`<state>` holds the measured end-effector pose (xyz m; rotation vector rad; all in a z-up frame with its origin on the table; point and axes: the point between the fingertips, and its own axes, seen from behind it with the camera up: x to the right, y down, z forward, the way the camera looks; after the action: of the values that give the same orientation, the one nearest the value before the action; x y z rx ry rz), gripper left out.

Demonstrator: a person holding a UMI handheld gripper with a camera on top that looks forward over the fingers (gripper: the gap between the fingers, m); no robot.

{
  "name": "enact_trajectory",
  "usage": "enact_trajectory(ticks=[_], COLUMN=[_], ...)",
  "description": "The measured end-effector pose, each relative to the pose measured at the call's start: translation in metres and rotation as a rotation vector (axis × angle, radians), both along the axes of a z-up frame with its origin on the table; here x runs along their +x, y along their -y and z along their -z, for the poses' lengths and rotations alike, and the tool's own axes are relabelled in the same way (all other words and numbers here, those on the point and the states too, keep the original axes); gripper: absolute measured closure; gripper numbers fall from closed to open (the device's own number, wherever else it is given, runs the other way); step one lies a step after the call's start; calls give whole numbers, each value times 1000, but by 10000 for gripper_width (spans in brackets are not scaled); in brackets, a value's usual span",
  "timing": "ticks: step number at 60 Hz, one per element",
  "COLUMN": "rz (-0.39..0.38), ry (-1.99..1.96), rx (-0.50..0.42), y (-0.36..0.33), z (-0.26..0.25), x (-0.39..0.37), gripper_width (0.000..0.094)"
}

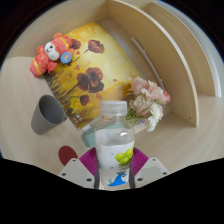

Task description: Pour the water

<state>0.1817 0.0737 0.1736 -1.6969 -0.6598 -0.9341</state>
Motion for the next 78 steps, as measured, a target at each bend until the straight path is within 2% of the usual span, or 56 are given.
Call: enact_trajectory(ticks=[11,22,32,44,52,61,66,70,76,77,78], rz=[-144,-217,-309,-338,-305,-224,-181,-138,-138,-111,-129], ry=[505,894,1178,1324,1201,708,380,143,-213,-259,-309], rx=[-71,-173,-178,-168,-148,-83,-18,68,158,191,187], y=[-40,-68,-82,-84,-81,-71,-62,-55,-45,-37,-42], z=[-13,-3,-3,-4,-11,-40,-66,-95,-118,-118,-120], x=[-41,-53,-68,-79,-78,-82,-90,-89,-93,-98,-91], gripper_width=[534,530,530,527,529,529,506,506,506,505,505])
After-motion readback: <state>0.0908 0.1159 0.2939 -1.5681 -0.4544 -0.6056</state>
